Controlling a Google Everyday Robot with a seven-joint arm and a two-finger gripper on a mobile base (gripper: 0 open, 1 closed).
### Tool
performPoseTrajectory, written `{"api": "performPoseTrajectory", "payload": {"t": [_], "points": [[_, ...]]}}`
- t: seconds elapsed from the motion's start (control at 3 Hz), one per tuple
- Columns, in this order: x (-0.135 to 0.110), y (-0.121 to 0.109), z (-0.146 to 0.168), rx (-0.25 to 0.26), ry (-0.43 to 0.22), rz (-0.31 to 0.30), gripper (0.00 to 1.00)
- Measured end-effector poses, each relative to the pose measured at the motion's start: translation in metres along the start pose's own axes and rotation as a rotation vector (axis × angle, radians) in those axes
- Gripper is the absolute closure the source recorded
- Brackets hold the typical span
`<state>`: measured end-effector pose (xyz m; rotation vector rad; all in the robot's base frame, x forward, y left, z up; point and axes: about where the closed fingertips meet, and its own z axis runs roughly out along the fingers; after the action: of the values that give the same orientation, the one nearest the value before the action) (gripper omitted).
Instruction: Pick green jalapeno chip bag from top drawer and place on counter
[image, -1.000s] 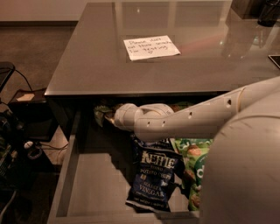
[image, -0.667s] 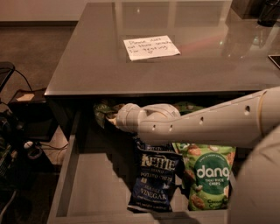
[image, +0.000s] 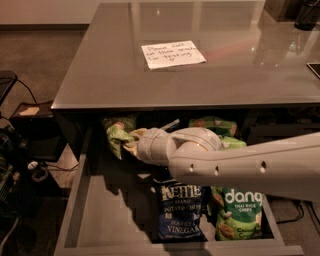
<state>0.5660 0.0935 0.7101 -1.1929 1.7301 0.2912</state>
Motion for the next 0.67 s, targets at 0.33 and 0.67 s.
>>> {"api": "performPoseTrajectory", "payload": {"t": [0.33, 0.67], "points": [[-0.001, 0.029, -0.024, -0.042, 0.008, -0.023, 1.00], [0.001, 0.051, -0.048, -0.078, 0.022, -0.064, 1.00]]}}
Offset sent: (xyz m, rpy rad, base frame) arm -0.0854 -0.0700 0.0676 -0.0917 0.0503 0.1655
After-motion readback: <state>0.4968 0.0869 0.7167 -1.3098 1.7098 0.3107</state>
